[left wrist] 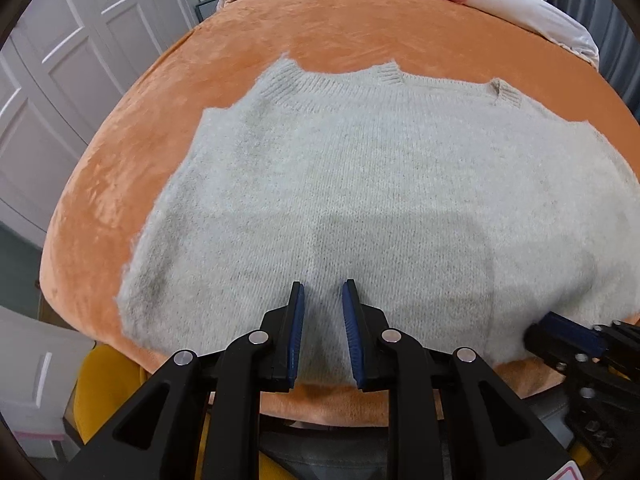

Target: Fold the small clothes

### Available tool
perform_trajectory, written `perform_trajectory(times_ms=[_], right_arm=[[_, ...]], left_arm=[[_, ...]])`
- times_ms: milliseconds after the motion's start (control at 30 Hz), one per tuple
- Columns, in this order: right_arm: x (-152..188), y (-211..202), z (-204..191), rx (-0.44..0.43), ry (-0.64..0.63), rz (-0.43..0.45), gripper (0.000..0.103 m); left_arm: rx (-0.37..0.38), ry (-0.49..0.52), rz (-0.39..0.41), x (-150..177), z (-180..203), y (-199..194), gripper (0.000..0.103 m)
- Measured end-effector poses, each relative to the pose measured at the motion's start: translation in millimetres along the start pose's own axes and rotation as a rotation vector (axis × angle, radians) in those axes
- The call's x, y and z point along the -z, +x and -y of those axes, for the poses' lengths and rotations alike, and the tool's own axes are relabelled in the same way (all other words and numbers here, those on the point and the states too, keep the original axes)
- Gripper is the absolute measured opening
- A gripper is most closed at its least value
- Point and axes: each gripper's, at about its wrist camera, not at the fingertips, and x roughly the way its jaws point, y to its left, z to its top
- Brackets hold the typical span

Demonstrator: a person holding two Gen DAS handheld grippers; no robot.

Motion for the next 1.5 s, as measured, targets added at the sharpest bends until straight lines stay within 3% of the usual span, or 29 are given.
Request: perform_trajectory(times_ms=[233,367,600,967,1133,1233,1333,1400,1500], right_arm=[[-27.2,-37.4,-3.4,0.023,-0.014,0.113,0.017],[-27.4,-4.2,7.1,0.070,0.016,0.021,0.016],[-25.9,3.4,-5.0,0.157,-0.038,0.007,0.016],[-25.5,12.4,-9.4,0.190,-0.071,-0.006,0.016],[-30.4,-3.5,-10.8,0.169,-0.056,0.040,0.017],[-41.1,-8.8,-11.1,0.119,-0.036,0.054,0.018],[-54.0,-1.2,-17.5,0.111,-0.050,0.054,0.018],[-61.5,11.0,-22.5,0.116,-0.066,0.039,0.018],[-65.9,32.1,-25.5,0.123,-0.065,-0.003,0.018]], left_arm=[[0.022,-0.021,0.001,1.1,-6.1,-1.3,0.021],[0.028,-0.019,0.002,3.5,-7.4,2.3,0.022],[0.026,-0.003,0.006,4.4,-6.4,5.7,0.022],[0.012,0.001,0.008,5.4,-2.4,5.5,0.022],[0.127,-0.158,0.028,-2.3,-43.6,-16.6,0.024],[0.108,-0.251,0.058,-9.7,-80.8,-22.8,0.033],[0.087,-0.315,0.038,-15.5,-109.8,-10.0,0.035],[0.111,-0.342,0.017,-17.9,-121.6,1.5,0.036],[0.139,-0.351,0.006,-19.2,-126.7,13.2,0.049]])
